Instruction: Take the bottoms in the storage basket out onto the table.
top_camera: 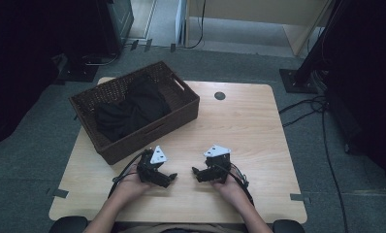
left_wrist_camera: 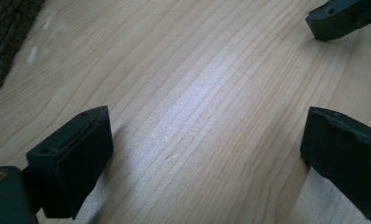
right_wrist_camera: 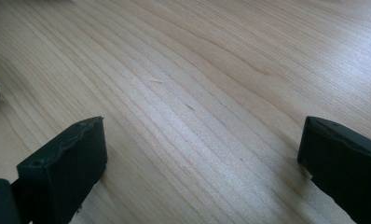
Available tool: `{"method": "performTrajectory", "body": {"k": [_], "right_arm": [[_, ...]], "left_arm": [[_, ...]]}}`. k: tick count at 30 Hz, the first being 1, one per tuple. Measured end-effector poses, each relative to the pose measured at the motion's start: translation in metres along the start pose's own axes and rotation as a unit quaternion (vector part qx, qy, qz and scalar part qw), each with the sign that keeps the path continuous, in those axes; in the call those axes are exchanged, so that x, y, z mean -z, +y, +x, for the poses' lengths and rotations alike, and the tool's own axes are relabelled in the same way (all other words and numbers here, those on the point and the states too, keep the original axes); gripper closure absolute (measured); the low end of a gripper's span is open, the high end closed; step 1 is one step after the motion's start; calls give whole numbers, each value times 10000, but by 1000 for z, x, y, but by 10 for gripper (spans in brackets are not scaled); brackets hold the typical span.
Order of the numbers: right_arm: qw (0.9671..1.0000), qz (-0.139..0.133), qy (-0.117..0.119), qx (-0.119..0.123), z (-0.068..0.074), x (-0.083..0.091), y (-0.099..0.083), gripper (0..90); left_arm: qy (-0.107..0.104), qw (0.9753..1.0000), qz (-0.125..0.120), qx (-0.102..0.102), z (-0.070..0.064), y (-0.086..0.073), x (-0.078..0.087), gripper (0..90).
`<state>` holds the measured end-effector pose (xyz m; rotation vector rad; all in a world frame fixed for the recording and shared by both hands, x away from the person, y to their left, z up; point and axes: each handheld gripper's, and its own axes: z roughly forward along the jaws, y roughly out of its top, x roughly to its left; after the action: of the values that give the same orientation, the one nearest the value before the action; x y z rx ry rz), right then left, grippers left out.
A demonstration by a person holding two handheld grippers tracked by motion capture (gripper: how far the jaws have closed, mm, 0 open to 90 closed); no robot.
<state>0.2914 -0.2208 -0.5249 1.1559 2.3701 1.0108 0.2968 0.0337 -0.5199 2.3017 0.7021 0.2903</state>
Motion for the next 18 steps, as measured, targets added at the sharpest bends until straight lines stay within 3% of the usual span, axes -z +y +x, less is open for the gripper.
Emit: {"method": "performTrajectory", "body": {"k": [18], "right_arm": [[10000, 2, 2, 3, 0, 0, 0, 12]], "left_arm": [[29, 10000, 4, 29, -1, 0, 0, 41]]}}
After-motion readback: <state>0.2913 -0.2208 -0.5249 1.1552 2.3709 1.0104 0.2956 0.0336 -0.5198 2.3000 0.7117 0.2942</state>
